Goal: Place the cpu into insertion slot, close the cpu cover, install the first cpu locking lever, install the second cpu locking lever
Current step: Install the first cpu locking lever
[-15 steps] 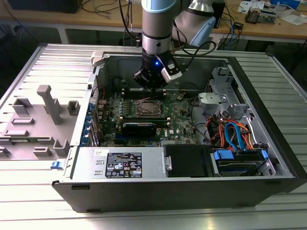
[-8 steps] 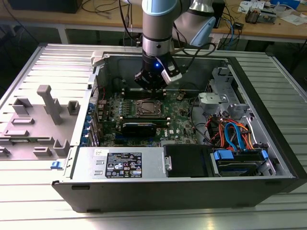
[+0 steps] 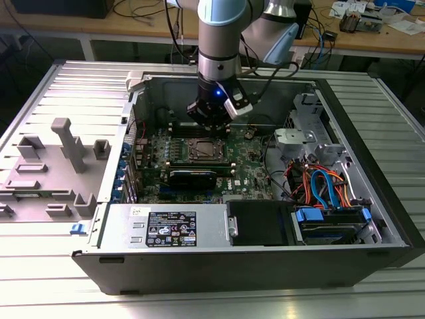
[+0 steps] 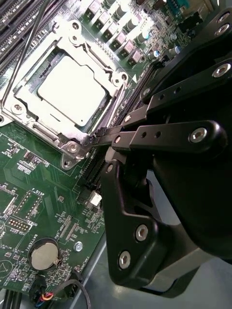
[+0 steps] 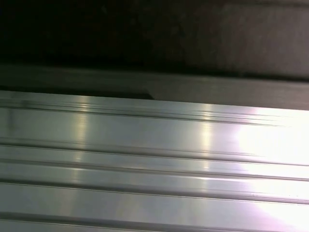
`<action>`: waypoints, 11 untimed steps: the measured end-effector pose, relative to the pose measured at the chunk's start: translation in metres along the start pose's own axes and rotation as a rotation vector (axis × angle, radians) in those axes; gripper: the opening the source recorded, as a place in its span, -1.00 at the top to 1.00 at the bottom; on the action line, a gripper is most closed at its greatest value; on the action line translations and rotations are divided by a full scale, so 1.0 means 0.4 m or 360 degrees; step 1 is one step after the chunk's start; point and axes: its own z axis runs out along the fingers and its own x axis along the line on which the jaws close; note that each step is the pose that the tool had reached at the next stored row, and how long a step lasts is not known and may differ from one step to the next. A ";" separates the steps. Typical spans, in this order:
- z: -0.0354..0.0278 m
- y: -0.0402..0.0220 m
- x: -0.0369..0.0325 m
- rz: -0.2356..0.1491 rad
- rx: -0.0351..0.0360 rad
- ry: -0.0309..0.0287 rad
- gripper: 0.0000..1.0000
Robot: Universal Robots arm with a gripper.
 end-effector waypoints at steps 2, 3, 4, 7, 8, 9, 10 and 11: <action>0.001 0.000 0.000 0.0000 0.0000 0.00002 0.79; 0.002 0.000 0.000 0.0000 0.0000 0.00003 0.79; 0.002 0.000 0.000 0.0000 0.0000 0.00002 0.79; 0.002 0.000 0.000 0.0000 0.0000 0.00001 0.79; 0.002 0.000 0.000 0.0000 0.0000 0.00000 0.79; 0.002 0.000 0.000 0.0000 0.0000 0.00000 0.79; 0.003 0.000 0.000 0.0000 0.0000 -0.00001 0.79; 0.003 0.000 0.000 0.0000 0.0000 -0.00001 0.79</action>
